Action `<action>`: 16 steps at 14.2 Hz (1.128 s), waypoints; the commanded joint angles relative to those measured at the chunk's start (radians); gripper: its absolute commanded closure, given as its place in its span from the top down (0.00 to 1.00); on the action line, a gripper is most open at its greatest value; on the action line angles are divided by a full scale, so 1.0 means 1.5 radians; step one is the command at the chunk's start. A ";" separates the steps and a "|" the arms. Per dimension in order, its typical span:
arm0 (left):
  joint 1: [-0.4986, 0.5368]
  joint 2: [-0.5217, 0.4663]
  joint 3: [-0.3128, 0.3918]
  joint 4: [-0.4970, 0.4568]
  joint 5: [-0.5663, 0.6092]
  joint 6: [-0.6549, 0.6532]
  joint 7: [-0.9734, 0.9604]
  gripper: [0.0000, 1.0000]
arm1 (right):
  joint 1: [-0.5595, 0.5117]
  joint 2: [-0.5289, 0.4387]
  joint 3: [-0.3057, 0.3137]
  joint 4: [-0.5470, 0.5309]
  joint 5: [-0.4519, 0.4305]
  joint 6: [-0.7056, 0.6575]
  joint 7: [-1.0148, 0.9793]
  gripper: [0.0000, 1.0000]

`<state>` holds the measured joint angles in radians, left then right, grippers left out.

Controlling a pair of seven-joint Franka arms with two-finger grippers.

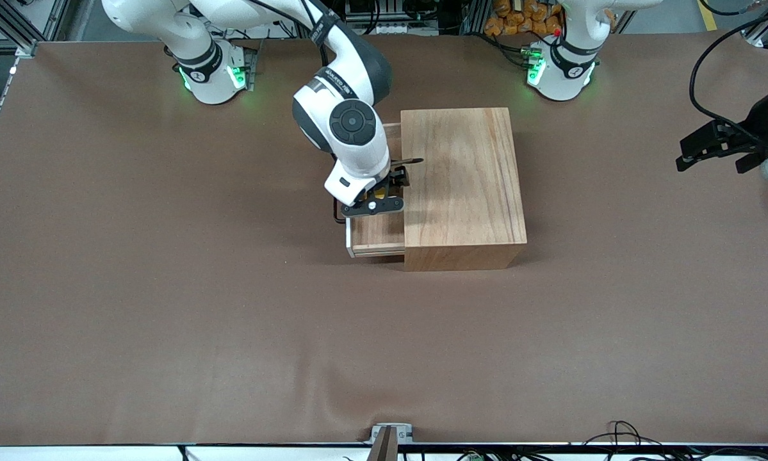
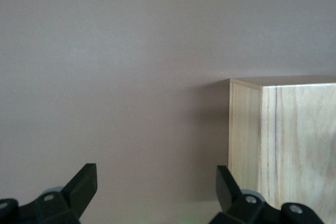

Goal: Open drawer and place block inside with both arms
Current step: 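Carry the yellow cube with the right gripper over the open drawer, then lower the cube into the drawer and open the right gripper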

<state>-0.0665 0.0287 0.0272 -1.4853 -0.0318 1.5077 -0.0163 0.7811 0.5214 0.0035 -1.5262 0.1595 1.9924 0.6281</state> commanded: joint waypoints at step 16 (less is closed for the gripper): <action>0.016 -0.004 -0.009 0.021 0.010 -0.030 0.015 1.00 | -0.142 -0.123 -0.126 0.000 -0.038 -0.155 -0.117 1.00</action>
<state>-0.0520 0.0261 0.0225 -1.4690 -0.0318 1.4814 -0.0081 0.6162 0.3513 -0.1923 -1.5153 0.1128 1.7660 0.4948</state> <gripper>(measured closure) 0.000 0.000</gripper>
